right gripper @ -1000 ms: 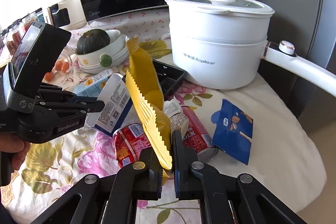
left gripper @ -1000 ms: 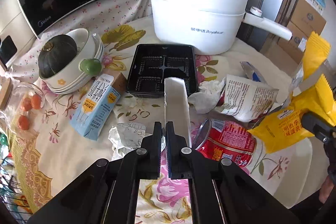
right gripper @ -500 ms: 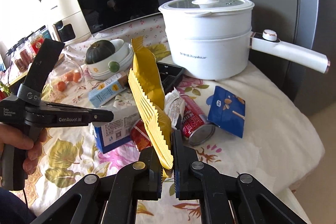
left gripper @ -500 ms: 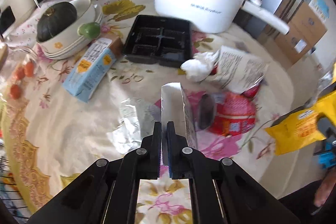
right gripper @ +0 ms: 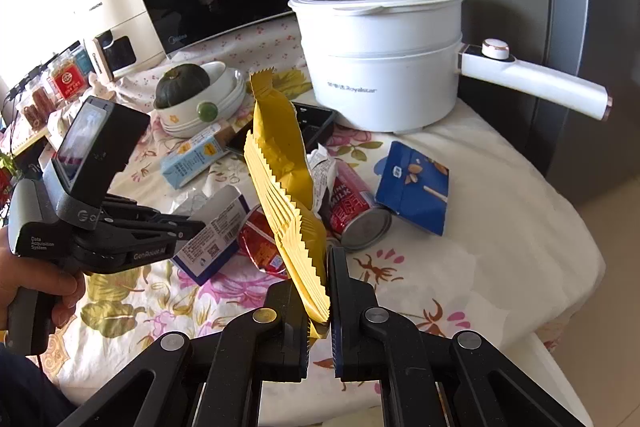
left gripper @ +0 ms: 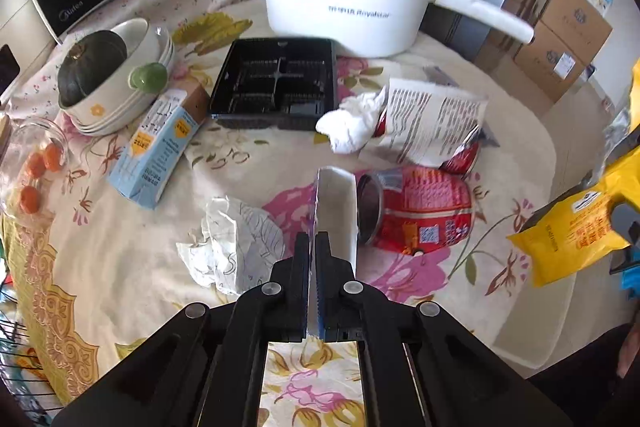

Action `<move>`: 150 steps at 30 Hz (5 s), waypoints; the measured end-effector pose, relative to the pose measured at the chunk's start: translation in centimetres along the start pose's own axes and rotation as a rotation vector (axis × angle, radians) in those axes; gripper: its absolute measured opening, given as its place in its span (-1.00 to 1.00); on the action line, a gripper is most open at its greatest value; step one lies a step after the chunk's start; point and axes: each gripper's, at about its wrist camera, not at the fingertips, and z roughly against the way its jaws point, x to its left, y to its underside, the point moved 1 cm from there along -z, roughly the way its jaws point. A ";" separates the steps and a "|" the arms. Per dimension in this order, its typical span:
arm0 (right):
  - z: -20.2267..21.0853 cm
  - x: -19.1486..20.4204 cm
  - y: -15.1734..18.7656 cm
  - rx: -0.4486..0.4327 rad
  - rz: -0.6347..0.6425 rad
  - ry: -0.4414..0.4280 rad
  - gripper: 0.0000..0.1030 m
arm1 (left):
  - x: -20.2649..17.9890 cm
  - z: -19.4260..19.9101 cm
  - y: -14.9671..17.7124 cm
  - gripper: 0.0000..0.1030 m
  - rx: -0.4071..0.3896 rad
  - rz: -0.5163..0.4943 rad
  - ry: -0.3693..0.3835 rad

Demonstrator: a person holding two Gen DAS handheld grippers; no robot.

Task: Collect trash
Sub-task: 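Lift the blue box and yellow bag off the table with both tools, then carry both items over the white bin and open both tools to drop them, then grasp the crumpled white plastic wrapper with the left tool while the right tool grasps a torn paper wrapper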

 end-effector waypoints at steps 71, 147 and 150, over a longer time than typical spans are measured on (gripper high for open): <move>0.9 -8.7 8.0 0.330 -0.147 0.371 -0.31 | -20.4 -2.2 6.9 -0.96 0.069 -0.231 0.372; -12.3 -0.7 -4.4 0.041 -0.090 0.025 -0.06 | 6.9 1.3 1.9 -0.57 -0.059 0.574 0.153; -13.1 -0.5 -4.2 0.064 -0.092 0.007 -0.69 | 7.1 1.2 1.7 -0.57 -0.067 0.575 0.151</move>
